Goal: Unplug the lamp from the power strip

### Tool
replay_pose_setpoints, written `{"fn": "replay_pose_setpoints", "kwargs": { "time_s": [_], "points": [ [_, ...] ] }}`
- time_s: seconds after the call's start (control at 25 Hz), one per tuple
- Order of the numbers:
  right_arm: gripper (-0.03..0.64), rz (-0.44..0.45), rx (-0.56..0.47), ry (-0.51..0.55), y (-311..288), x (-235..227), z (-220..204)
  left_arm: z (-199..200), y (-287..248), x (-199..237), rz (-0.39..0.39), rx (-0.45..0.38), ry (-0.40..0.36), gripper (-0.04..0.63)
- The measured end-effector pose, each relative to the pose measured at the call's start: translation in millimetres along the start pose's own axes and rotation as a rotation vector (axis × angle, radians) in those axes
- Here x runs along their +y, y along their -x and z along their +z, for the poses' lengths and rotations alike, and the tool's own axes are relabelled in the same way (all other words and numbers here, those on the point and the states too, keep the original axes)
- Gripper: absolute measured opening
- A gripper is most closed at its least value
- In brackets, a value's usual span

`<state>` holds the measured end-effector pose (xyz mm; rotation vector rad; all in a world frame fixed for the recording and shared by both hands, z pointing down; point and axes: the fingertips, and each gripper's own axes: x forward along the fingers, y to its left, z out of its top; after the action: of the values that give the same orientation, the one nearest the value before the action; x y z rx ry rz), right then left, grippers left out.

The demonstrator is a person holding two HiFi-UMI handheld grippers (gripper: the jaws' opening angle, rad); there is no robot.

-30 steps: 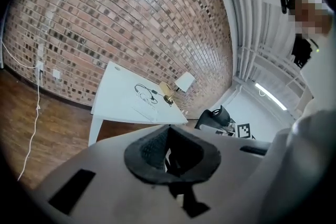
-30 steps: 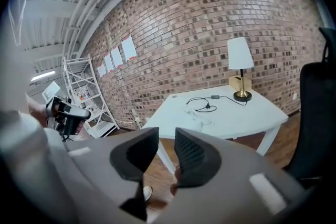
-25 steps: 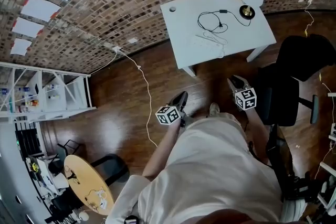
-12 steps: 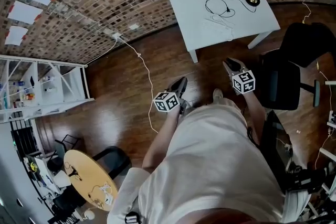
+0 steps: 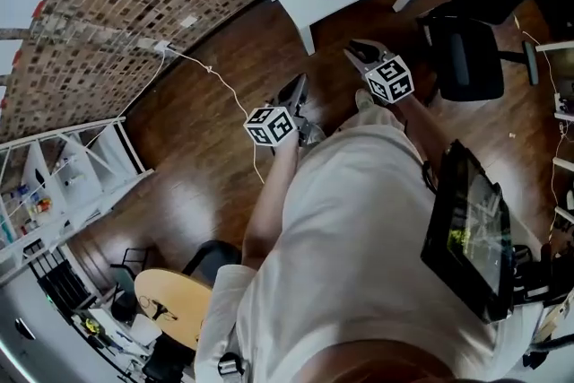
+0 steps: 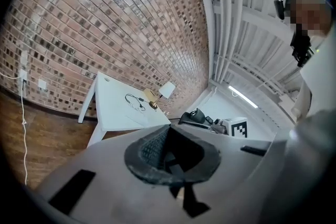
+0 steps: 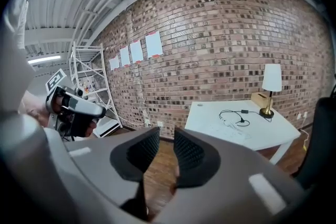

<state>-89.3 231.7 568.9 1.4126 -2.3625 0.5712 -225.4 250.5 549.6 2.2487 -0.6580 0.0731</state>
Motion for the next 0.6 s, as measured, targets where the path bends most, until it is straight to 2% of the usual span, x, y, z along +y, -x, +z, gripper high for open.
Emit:
{"fn": "replay_pose_setpoints", "kwargs": {
  "time_s": [0.08, 0.24, 0.4, 0.6],
  "points": [
    [0.081, -0.024, 0.007, 0.001, 1.1, 12.5, -3.8, -5.2, 8.8, 3.1, -0.023, 0.008, -0.001, 0.003],
    [0.081, -0.042, 0.024, -0.009, 0.5, 24.9, -6.3, -12.2, 20.0, 15.8, -0.052, 0.01, 0.048, 0.003],
    [0.08, -0.053, 0.042, -0.019, 1.2, 30.7, -14.8, -22.4, 31.9, 22.8, -0.047, 0.022, 0.081, 0.003],
    [0.08, -0.051, 0.023, -0.017, -6.3, 39.8, -14.8, -19.7, 59.8, 40.6, -0.007, -0.013, 0.062, 0.002]
  ]
}}
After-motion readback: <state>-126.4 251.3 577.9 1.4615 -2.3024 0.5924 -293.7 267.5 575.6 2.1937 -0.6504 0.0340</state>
